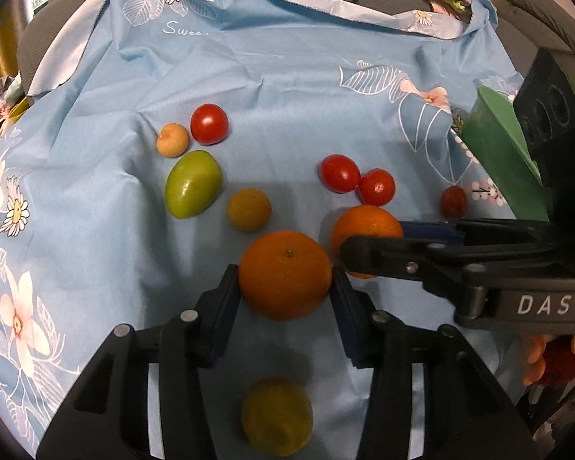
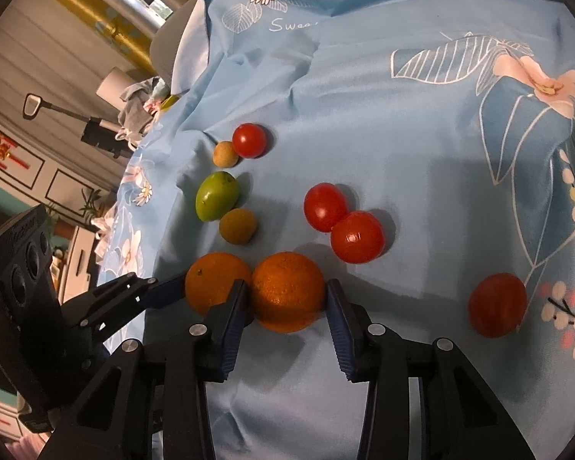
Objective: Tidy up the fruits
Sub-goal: 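Grasp the large orange with the right gripper while the left gripper grasps the other orange, then carry both oranges over the green bowl and open both grippers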
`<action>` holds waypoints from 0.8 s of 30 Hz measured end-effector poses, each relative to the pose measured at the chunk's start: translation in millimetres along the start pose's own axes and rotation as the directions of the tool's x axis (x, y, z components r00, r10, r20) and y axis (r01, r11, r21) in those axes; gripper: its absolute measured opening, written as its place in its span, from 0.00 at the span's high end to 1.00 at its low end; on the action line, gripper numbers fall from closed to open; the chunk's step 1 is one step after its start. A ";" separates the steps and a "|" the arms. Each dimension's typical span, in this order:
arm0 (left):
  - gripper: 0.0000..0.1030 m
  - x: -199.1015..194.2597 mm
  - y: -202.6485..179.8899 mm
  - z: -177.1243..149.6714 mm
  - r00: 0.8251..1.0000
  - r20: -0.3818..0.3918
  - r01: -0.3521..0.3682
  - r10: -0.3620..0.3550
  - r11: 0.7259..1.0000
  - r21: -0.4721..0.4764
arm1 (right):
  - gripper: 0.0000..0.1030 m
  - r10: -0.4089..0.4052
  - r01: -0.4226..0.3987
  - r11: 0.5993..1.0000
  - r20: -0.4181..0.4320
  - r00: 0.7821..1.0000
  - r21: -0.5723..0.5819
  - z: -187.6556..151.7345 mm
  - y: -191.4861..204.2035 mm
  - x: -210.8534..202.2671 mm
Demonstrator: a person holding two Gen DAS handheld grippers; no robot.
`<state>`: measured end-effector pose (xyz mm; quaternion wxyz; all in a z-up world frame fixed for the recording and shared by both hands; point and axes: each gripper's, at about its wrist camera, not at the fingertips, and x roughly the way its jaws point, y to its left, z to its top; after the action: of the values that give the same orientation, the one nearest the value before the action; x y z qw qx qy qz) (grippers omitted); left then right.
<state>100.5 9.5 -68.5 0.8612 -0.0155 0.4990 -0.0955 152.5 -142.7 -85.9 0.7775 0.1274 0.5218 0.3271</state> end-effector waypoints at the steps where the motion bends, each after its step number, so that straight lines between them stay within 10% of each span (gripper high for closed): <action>1: 0.55 -4.5 -0.1 -0.6 1.000 0.006 0.003 -0.003 1.000 -0.002 | 0.58 0.009 -0.009 1.000 0.007 1.000 0.001 -1.8 -0.1 -3.9; 13: 0.55 -52.8 -49.2 13.2 0.989 0.109 0.093 -0.099 0.994 0.065 | 0.58 0.019 -0.022 1.000 0.223 0.975 0.015 -22.1 -16.5 -93.1; 24: 0.55 -47.7 -141.5 53.5 0.965 0.132 0.197 -0.228 0.957 0.211 | 0.58 -0.166 0.118 0.983 0.402 0.900 0.141 -42.0 -73.4 -176.0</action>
<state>102.4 -124.4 16.5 0.8794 0.0082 0.4140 -0.2348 100.1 -316.9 -15.1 0.8833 0.1990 0.3716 0.2050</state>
